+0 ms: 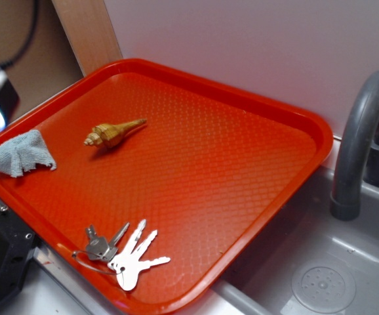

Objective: Grab the silver keys.

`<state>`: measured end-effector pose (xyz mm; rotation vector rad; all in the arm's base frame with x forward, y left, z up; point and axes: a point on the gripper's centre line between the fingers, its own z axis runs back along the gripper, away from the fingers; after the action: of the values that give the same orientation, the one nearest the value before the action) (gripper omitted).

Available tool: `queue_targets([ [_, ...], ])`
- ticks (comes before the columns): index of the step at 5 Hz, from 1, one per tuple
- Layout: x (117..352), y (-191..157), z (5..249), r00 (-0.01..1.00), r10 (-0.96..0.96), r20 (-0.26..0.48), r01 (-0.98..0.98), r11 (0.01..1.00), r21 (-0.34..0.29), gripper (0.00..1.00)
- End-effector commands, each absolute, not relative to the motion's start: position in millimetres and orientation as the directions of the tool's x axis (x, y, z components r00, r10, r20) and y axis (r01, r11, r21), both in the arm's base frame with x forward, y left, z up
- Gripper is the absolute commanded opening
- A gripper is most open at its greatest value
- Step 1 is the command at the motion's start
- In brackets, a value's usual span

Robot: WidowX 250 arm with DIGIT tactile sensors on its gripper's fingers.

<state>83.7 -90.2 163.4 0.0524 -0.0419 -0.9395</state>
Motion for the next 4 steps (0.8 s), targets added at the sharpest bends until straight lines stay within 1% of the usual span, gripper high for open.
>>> queue_targets([
  [1, 73.9, -88.8, 149.5, 0.456, -0.89, 0.003, 0.885, 0.453, 0.109, 1.0],
  [3, 73.9, -88.8, 149.5, 0.456, -0.89, 0.003, 0.885, 0.453, 0.109, 1.0],
  [4, 100.4, -106.9, 100.7, 0.355, -0.933, -0.059, 0.927, 0.342, 0.155, 1.0],
])
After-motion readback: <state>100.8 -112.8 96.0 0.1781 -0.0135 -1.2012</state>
